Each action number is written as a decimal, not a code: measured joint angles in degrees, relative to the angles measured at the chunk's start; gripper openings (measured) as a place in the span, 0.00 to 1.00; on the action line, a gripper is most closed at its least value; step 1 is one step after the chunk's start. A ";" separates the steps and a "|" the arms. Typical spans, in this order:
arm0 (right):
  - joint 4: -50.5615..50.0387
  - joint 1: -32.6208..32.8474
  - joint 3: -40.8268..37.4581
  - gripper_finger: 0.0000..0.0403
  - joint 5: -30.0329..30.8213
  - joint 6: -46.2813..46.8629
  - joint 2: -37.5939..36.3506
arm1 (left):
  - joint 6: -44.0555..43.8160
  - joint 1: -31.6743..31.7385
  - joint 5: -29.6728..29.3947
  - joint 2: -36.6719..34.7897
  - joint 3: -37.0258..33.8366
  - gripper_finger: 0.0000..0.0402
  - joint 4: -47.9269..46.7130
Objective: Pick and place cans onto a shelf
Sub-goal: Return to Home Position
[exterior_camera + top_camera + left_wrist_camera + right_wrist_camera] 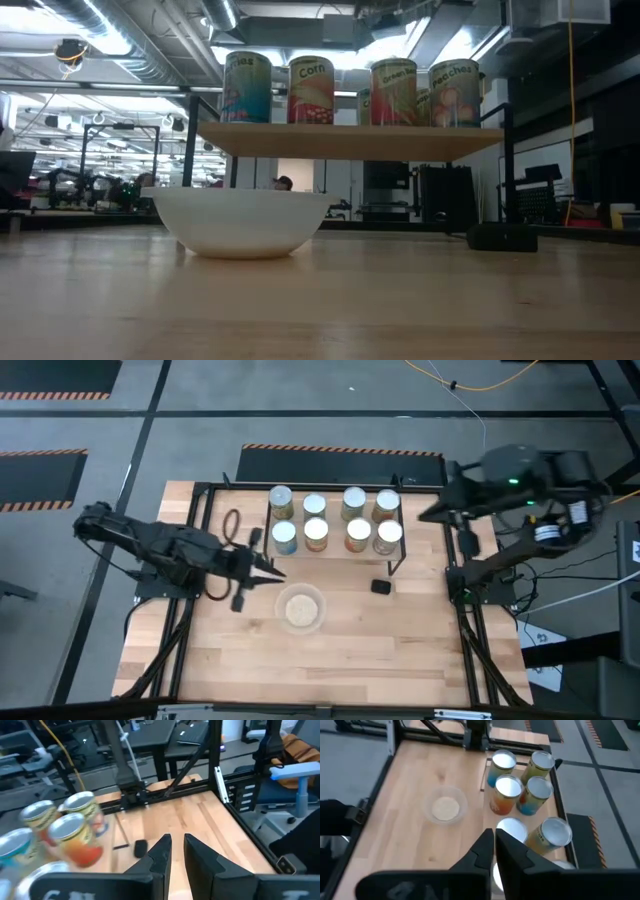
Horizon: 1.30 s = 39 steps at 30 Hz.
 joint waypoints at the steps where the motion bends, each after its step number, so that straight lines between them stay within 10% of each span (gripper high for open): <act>1: 0.13 0.51 -1.05 0.06 0.00 0.87 -1.55 | 0.05 -0.23 -0.48 -1.30 -0.38 0.11 -0.94; 20: 32.31 5.78 -55.38 0.06 -0.51 3.59 -33.86 | -0.22 -2.00 -4.55 -38.60 -46.71 0.11 23.05; 39: 66.90 5.76 -93.72 0.06 -9.58 1.06 -61.99 | 6.19 -1.28 -6.68 -60.63 -57.09 0.11 19.84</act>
